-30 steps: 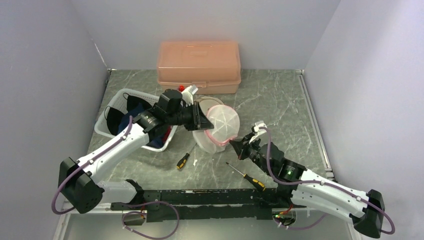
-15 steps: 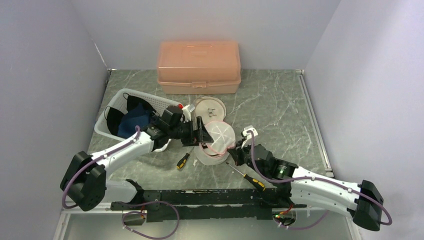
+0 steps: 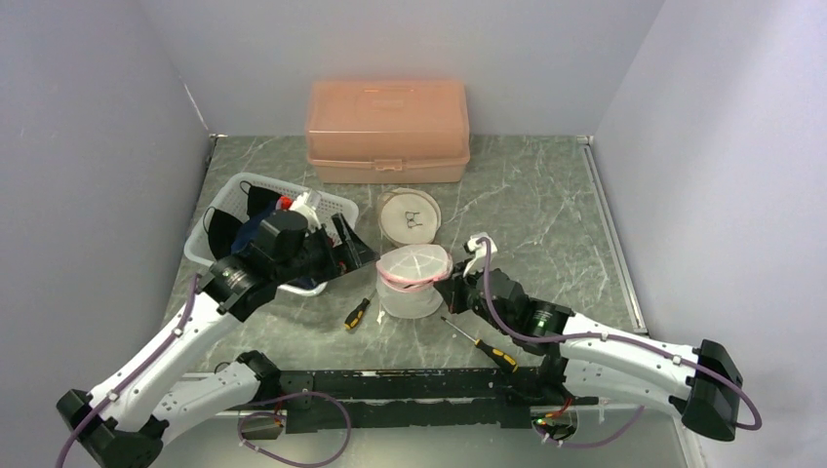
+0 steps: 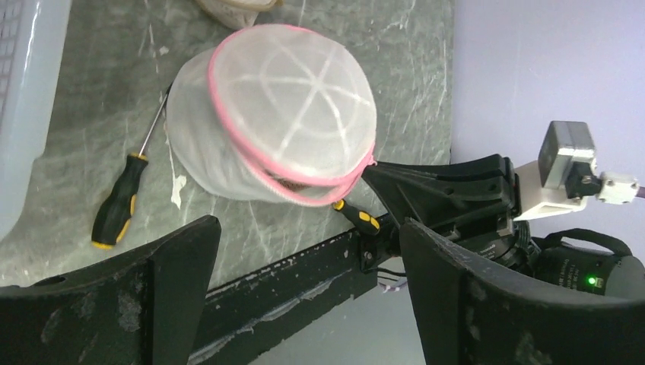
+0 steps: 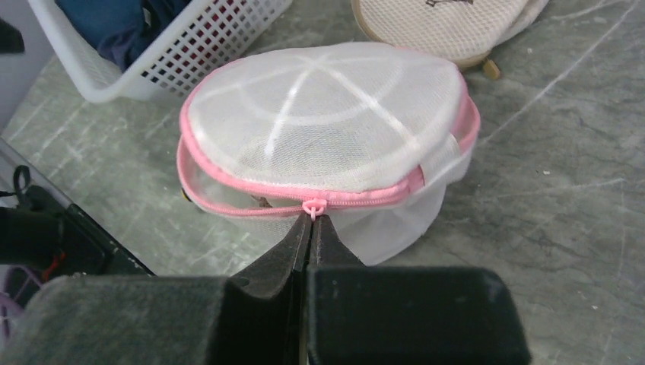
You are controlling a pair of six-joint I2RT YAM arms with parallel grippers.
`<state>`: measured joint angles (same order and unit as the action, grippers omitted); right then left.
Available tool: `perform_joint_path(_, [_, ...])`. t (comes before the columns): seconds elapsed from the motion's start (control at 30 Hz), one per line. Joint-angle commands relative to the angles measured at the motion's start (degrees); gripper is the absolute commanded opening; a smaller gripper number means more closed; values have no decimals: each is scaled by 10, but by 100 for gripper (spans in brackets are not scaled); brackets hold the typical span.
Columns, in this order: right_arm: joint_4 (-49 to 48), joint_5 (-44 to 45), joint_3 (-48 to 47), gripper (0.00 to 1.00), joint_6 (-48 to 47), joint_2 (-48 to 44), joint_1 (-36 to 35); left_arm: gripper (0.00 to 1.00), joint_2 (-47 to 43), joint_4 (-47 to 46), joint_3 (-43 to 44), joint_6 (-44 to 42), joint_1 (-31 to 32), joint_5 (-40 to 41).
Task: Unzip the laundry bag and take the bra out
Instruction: Unzip the laundry bag at the center of the board.
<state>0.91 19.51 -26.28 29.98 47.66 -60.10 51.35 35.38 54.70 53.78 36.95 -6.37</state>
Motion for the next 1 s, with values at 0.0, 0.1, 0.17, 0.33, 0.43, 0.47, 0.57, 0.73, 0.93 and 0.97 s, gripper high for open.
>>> perform_joint_path(0.0, [7, 6, -39, 0, 14, 12, -2, 94, -7, 48, -8, 80, 19, 23])
perform_joint_path(0.1, [7, 5, -46, 0, 14, 21, -3, 93, -1, 18, -34, 158, 107, 96])
perform_joint_path(0.17, [7, 3, -50, 0, 13, 28, -2, 94, 9, -11, -44, 197, 157, 139])
perform_joint_path(0.33, [2, -11, -54, 0, 12, 42, -2, 94, 84, -57, -27, 206, 174, 132])
perform_joint_path(0.43, [-3, -23, -50, 0, 5, 43, -3, 93, 138, -50, -2, 203, 174, 135])
perform_joint_path(0.47, [-6, -28, -47, 0, 2, 42, -3, 94, 148, -46, 4, 205, 173, 142])
perform_joint_path(0.57, [-7, -37, -38, 0, -7, 34, -4, 93, 159, -55, 5, 219, 173, 162])
perform_joint_path(0.73, [-7, -47, -22, 0, -16, 13, -4, 93, 186, -58, 12, 227, 159, 167])
perform_joint_path(0.93, [-7, -52, -9, 0, -15, 1, -4, 84, 195, -96, -3, 231, 138, 150])
perform_joint_path(0.97, [-7, -53, -7, 0, -14, 0, -4, 82, 199, -94, -2, 229, 137, 150])
